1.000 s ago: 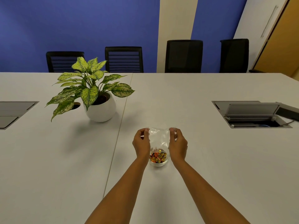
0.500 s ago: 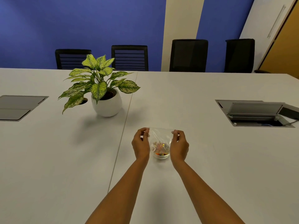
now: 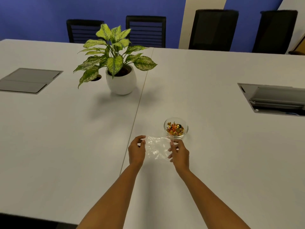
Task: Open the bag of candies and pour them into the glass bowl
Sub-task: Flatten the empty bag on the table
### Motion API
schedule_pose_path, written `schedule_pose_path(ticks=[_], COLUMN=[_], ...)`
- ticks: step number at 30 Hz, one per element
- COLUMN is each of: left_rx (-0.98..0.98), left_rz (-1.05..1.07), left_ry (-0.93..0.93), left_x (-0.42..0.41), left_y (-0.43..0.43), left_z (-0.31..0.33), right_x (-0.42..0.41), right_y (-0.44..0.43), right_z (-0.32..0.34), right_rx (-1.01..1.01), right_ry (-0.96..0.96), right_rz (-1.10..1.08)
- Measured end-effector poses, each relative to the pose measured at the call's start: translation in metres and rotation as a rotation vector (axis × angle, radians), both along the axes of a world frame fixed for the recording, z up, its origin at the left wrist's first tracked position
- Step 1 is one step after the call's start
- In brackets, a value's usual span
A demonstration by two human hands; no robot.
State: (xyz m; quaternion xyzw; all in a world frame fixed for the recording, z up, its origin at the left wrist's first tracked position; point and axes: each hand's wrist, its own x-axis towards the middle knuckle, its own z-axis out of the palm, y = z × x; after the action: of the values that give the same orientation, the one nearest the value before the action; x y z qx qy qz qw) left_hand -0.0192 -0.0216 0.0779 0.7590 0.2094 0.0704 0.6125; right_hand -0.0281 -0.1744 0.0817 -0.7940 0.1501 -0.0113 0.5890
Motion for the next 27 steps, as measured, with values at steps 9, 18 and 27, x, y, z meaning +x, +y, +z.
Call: schedule_pose_path(ticks=[9, 18, 27], left_rx=[0.067, 0.101, 0.206], left_rz=[-0.004, 0.071, 0.075], left_ry=[0.096, 0.172, 0.235], left_x=[-0.051, -0.086, -0.093], left_y=[0.042, 0.06, 0.062], left_z=[-0.03, -0.054, -0.058], right_x=[-0.042, -0.072, -0.076], right_y=[0.031, 0.051, 0.056], right_z=[-0.036, -0.061, -0.065], right_rx=[-0.028, -0.25, -0.347], right_ry=[0.073, 0.072, 0.082], right_rz=[0.092, 0.143, 0.195])
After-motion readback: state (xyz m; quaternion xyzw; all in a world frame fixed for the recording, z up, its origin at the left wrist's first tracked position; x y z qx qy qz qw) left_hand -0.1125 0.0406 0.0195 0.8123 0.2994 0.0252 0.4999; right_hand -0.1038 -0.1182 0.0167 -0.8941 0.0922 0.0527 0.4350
